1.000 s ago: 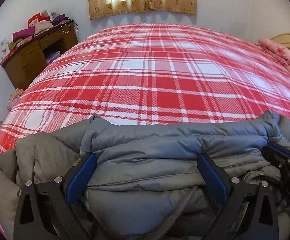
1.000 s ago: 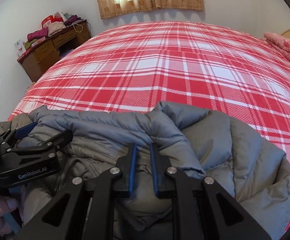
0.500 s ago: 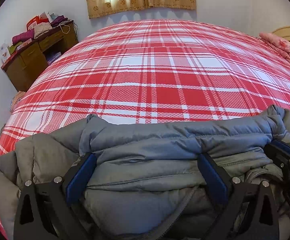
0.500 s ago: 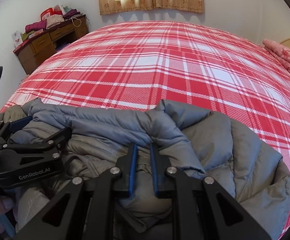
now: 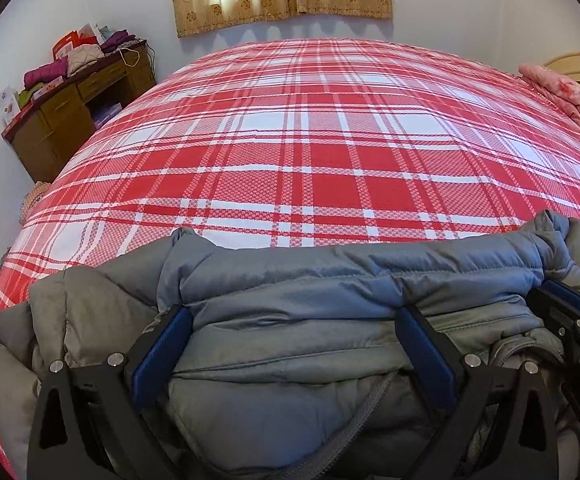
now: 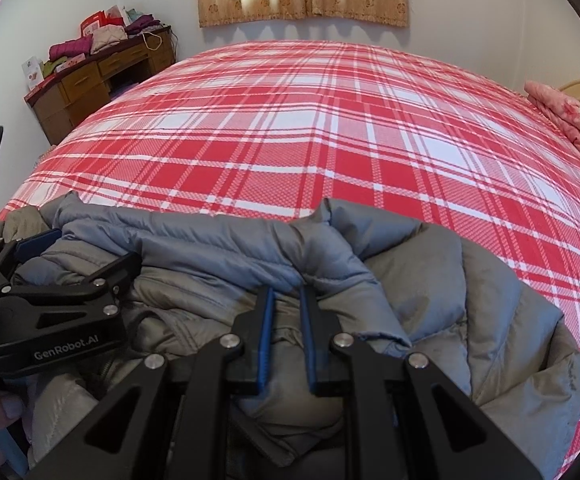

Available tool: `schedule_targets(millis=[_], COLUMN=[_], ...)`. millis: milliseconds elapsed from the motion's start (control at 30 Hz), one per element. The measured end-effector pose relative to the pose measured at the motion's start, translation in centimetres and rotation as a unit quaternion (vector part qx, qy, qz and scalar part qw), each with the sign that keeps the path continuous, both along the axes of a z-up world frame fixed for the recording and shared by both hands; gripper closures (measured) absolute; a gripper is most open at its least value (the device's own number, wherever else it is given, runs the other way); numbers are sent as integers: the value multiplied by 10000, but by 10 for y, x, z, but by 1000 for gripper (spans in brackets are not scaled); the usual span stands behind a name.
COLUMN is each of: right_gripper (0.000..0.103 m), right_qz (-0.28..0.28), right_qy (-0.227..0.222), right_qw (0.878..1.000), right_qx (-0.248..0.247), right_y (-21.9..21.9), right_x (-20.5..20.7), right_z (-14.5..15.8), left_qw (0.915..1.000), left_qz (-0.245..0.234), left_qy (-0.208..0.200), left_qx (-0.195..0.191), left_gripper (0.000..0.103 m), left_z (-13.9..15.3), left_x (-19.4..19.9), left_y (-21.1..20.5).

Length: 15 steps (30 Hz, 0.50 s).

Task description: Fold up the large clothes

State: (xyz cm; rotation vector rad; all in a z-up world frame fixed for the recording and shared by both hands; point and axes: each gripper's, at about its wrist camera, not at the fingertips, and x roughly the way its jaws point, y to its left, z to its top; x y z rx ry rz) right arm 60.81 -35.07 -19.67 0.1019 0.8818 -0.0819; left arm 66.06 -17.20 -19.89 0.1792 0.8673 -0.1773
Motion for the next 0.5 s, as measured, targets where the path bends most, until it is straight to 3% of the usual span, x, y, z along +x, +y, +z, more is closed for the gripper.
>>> schedule_targets(millis=[167,233,267,300,367,500], right_gripper=[86,84,72,51,35,35], right_qz=[128,231,182,118,73,154], right_qy=[186,265,193,1,-249,-184], right_qw=[9995,9994,9995,9993,9985,9976], right_qx=[-232,-58,140,367,479,648], right_y=[5,-2,-10,-19,-32,-50], right_x=[7,2,-7,-24,-60,-132], right_z=[2,12,21,34,53,64], left_qw=[9999,9997,9999,9998,9987,9960], left_qz=[-73,-29,17,-5,-72,-141], left_qy=[86,186,55,-145,-382,-628], left_qx=[129,178,91,-96,-319,-615], left_gripper=[1,1,1,1,1,1], left_z=[3,16,29,45,72,104], left_x=[6,5,-2,-15,-45,-130], left_y=[-5,2,10,20,43,96])
